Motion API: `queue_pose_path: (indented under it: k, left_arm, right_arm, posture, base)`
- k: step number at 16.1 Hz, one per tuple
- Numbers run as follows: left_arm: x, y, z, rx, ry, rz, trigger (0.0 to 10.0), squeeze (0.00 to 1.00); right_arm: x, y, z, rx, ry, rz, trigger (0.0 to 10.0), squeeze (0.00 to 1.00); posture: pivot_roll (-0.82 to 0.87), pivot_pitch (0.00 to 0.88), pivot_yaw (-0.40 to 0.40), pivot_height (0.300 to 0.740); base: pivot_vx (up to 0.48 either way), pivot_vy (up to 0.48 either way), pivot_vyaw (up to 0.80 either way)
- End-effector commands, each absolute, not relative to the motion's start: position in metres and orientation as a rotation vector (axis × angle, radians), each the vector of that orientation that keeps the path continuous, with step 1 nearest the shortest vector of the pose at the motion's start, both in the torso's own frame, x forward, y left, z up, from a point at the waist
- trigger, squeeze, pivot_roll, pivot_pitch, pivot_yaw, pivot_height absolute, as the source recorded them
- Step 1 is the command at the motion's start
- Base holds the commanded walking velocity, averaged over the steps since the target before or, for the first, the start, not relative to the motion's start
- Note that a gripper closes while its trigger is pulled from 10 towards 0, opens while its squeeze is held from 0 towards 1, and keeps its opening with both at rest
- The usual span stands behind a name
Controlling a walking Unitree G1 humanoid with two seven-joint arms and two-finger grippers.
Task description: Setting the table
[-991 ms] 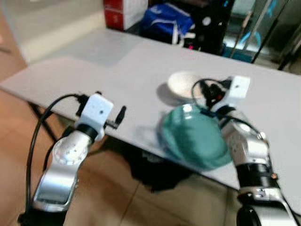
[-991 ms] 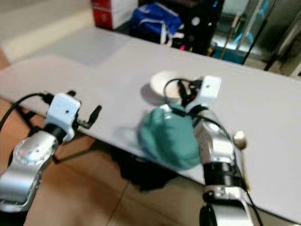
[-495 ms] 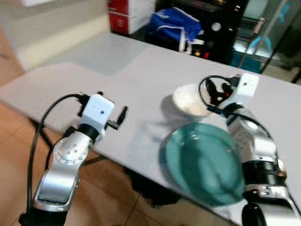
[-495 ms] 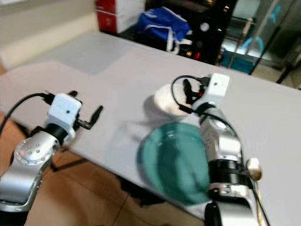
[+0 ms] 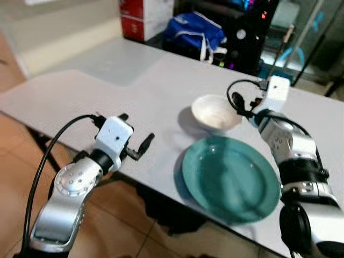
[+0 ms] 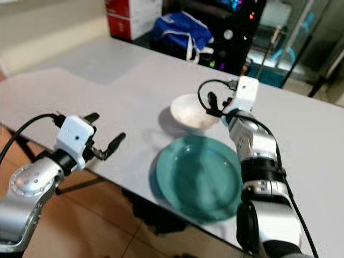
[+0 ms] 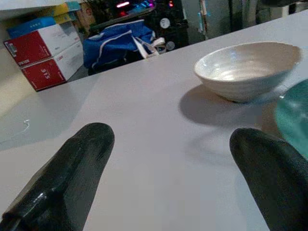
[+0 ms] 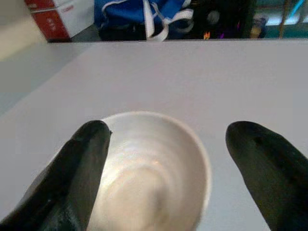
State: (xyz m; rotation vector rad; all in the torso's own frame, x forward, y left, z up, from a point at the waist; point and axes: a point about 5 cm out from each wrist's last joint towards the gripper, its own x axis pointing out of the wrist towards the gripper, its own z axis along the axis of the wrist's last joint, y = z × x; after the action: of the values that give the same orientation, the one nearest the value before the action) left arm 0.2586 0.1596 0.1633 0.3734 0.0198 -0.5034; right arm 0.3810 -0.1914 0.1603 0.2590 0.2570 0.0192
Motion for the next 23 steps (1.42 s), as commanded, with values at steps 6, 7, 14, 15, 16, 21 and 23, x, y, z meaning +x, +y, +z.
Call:
queue_pose_path:
  k: [6,7,14,15,16,21,23]
  left_arm:
    - [0.234,0.149,0.155,0.255,0.135,-0.743,10.0,0.0]
    - [0.228,0.149,0.153,0.219,0.174,-0.793,10.0,0.0]
    - [0.217,0.148,0.149,0.177,0.253,-0.858,10.0,0.0]
    - [0.217,0.147,0.149,0.179,0.256,-0.858,10.0,0.0]
    - [0.217,0.147,0.149,0.179,0.262,-0.859,10.0,0.0]
    - [0.217,0.148,0.149,0.185,0.267,-0.853,10.0,0.0]
    - [0.217,0.148,0.148,0.185,0.268,-0.852,10.0,0.0]
  right_arm:
    - [0.388,-0.188,0.139,0.349,0.457,-0.033,10.0,0.0]
    - [0.388,-0.184,0.138,0.405,0.478,-0.01,10.0,0.0]
    - [0.385,-0.172,0.127,0.549,0.56,0.057,10.0,0.0]
    - [0.385,-0.171,0.124,0.537,0.58,0.055,4.7,0.0]
    - [0.384,-0.171,0.122,0.53,0.594,0.047,0.0,0.0]
    - [0.385,-0.175,0.124,0.537,0.587,0.036,0.0,0.0]
    - [0.385,-0.176,0.125,0.538,0.583,0.034,0.0,0.0]
  posture:
    - [0.03,0.0,-0.072,0.74]
    - [0.03,0.0,-0.072,0.74]
    - [0.03,0.0,-0.078,0.74]
    - [0.04,0.0,-0.079,0.74]
    - [0.04,0.0,-0.081,0.74]
    - [0.03,0.0,-0.079,0.74]
    - [0.03,0.0,-0.078,0.74]
  base:
    - [0.0,0.0,0.0]
    - [0.0,0.0,0.0]
    - [0.0,0.0,0.0]
    - [0.0,0.0,0.0]
    - [0.0,0.0,0.0]
    - [0.0,0.0,0.0]
    - [0.0,0.0,0.0]
